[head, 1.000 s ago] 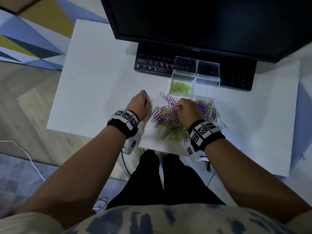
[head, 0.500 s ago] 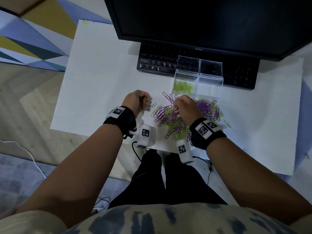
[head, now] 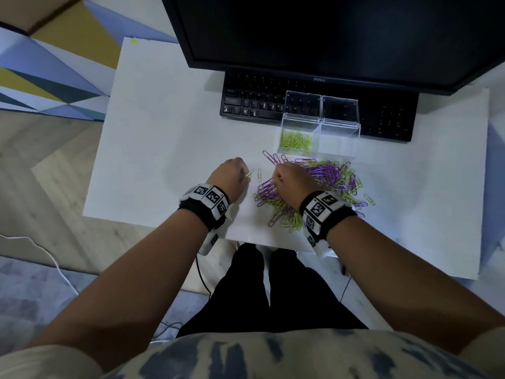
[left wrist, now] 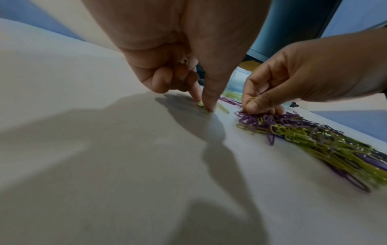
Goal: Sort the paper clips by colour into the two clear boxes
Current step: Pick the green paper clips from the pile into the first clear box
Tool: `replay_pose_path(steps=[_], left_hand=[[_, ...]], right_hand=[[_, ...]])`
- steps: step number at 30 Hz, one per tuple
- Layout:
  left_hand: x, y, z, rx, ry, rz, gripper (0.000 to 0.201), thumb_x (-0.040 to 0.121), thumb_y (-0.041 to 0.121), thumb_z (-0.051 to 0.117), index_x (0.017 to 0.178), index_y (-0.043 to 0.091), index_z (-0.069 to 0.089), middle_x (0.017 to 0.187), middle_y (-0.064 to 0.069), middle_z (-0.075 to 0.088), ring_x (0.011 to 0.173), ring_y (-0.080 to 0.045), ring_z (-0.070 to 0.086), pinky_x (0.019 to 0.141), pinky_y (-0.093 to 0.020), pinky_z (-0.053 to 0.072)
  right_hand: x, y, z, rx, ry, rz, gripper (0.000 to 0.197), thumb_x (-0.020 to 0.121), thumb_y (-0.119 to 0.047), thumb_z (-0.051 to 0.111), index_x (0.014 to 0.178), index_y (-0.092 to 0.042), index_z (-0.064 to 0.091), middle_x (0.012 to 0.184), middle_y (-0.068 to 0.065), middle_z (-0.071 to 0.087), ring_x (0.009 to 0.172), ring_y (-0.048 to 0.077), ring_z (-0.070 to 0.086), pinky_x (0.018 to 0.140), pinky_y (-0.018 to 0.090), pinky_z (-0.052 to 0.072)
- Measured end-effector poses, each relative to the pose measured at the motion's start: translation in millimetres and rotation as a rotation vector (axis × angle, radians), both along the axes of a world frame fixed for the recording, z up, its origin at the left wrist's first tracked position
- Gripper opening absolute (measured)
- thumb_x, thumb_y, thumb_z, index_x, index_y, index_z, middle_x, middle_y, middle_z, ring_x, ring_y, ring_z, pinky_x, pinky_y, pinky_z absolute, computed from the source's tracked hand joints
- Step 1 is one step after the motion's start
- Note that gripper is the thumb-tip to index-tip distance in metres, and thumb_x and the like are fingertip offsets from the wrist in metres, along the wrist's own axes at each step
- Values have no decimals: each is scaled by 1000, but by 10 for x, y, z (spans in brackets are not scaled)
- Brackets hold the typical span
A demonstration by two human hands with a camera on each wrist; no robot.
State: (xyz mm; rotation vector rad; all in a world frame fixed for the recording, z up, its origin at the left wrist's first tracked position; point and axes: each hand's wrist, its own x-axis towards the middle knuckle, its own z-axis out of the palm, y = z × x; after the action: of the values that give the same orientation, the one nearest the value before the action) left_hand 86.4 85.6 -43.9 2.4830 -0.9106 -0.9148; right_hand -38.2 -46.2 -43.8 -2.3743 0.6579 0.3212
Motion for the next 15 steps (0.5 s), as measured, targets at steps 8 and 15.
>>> replay_pose_path(steps=[8,15], left_hand=[[-46,-103,-48,79,-61,-81,23,83,18,54,102,5,56,105,-12,57,88,-29,58,76,-35,48],[-47,-76,-51,-36,-55,-45,16,84,14,56,94,1,54,96,-14,57,80,-30,56,69,-35,44]], right_hand=[[42,-73,129,306,-106,-337,16,93,-12,44,99,-12,59,90,0,63,82,15,60,67,23,43],[333,137,56,-22,46,-70,21,88,-21,59,100,-3,63,104,14,61,98,28,57,84,34,48]])
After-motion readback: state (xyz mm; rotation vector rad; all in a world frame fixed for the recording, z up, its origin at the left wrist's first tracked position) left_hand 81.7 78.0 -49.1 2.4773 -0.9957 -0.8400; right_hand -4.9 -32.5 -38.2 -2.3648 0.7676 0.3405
